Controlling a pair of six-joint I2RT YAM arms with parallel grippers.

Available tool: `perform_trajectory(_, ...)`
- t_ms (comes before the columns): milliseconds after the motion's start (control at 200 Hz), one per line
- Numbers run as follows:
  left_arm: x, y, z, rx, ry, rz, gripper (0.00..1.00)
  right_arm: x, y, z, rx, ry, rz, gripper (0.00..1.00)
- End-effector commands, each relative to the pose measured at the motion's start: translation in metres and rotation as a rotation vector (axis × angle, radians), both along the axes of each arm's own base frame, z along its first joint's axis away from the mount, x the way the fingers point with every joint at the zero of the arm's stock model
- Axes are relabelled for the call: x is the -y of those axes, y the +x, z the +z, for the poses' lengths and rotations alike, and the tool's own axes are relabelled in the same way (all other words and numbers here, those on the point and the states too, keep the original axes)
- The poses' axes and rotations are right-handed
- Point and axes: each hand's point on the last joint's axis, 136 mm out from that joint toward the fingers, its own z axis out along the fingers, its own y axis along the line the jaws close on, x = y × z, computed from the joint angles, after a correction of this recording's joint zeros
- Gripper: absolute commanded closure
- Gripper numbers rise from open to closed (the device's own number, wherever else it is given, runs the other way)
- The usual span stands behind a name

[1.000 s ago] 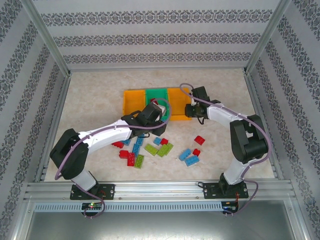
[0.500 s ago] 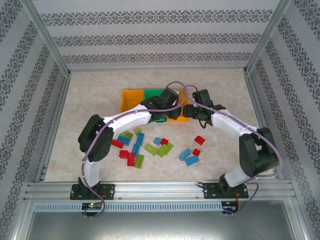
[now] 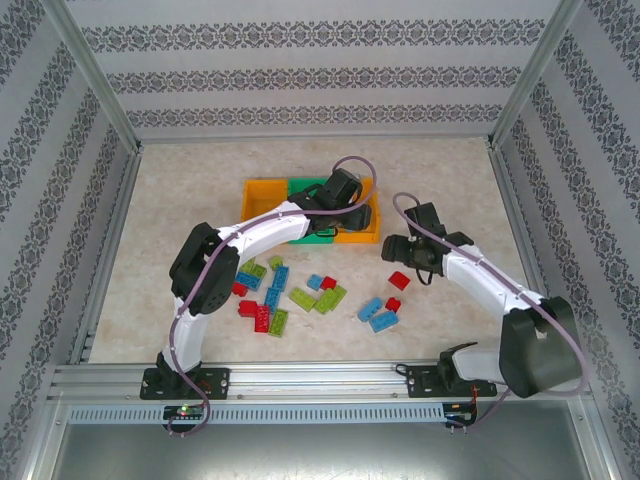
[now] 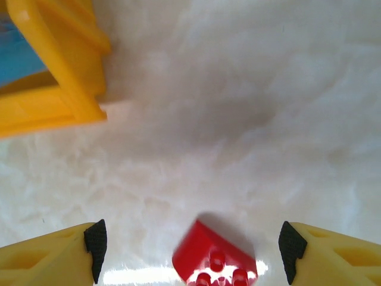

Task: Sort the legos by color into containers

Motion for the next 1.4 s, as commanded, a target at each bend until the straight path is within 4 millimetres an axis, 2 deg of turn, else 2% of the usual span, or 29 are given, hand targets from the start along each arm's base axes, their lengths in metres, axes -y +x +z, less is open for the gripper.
perform_trajectory(0,0.001,-0.003,0.02,0.007,-0.053,-0.006,0.27,-0.003,-0.026,-0.009,-0.069,0.012,-0.001,0.21)
perform_trajectory(150,-0.002,-0.013,0.043,0.033,-0.094,-0.025,0.12,-0.002,-0.042,-0.02,-0.113,0.001,0.005,0.21)
perform_trajectory(325,-0.025,-0.026,0.062,0.076,-0.098,0.012,0.0,-0.012,-0.054,-0.028,-0.168,0.039,-0.006,0.21)
perform_trajectory(450,-0.047,-0.036,0.071,0.142,-0.112,0.054,0.01,-0.011,-0.056,-0.036,-0.191,0.047,-0.057,0.21)
perform_trajectory(595,-0.071,-0.049,0.069,0.187,-0.095,0.087,0.01,-0.02,-0.05,-0.041,-0.204,0.051,-0.05,0.21)
perform_trajectory(774,-0.097,-0.063,0.056,0.162,-0.032,0.124,0.01,-0.032,-0.046,-0.051,-0.228,0.069,-0.051,0.21)
perform_trajectory(1009,-0.117,-0.073,0.05,0.155,-0.011,0.165,0.01,-0.063,-0.029,-0.038,-0.175,0.098,-0.001,0.21)
perform_trajectory(1189,-0.125,-0.076,0.047,0.15,0.01,0.182,0.01,-0.085,-0.032,-0.03,-0.173,0.081,0.082,0.21)
perform_trajectory(1269,-0.129,-0.077,0.044,0.145,0.018,0.19,0.01,-0.082,-0.037,-0.028,-0.179,0.049,0.11,0.21)
perform_trajectory(1394,-0.132,-0.08,0.041,0.141,0.028,0.194,0.01,-0.056,-0.041,-0.027,-0.17,-0.083,0.11,0.21)
